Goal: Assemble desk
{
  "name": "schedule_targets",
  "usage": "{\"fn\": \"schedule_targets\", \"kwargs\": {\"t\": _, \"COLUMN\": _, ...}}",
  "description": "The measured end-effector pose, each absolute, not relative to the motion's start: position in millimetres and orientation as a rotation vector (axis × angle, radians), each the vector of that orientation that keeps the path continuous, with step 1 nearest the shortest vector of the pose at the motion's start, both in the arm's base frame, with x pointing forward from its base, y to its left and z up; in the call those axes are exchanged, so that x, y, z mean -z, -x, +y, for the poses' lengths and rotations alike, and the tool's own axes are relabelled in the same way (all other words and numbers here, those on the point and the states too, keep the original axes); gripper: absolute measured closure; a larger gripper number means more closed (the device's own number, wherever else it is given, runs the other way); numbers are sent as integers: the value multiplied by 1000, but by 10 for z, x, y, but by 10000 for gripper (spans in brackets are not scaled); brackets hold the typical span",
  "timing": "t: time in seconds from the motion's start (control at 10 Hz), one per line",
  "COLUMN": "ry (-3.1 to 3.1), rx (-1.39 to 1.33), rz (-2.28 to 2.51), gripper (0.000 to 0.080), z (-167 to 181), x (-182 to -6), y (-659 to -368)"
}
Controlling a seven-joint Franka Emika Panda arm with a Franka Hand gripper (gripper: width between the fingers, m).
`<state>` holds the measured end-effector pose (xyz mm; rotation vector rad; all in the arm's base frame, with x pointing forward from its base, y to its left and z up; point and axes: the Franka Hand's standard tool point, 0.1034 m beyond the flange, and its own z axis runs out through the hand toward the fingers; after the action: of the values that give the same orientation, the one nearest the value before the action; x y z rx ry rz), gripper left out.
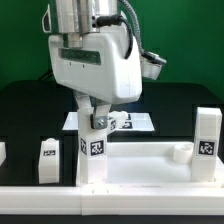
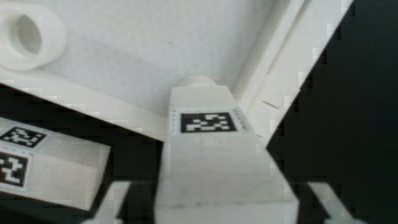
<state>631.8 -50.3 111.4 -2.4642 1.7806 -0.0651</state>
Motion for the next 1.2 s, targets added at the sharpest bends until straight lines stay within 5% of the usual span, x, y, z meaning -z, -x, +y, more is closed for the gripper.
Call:
{"fn": "schedule_targets", "kwargs": {"t": 0.5, "ry": 1769, "rx": -46, "rz": 2395, "gripper": 511, "z": -507, "x": -1104, "y": -6301}}
{"fn": "schedule_targets", "kwargs": {"t": 0.6, "ry": 1751, "rx": -50, "rz": 2409, "gripper": 424, "z": -501, "x": -1097, "y": -6299}}
{"fn": "schedule_targets", "kwargs": {"t": 0.7, "ry": 1759, "rx": -49, "rz": 2403, "gripper": 424, "z": -501, "x": -1096, "y": -6298}}
{"fn": "schedule_targets", "kwargs": {"t": 0.8, "ry": 1760, "rx": -49, "rz": 2403, "gripper": 249, "z": -500, "x": -1095, "y": -6298}}
{"fn": "schedule_targets", "kwargs": {"t": 1.2, "ry": 1772, "rx": -55, "rz": 2325, "gripper": 154, "z": -179, "x": -1573, "y": -6302}}
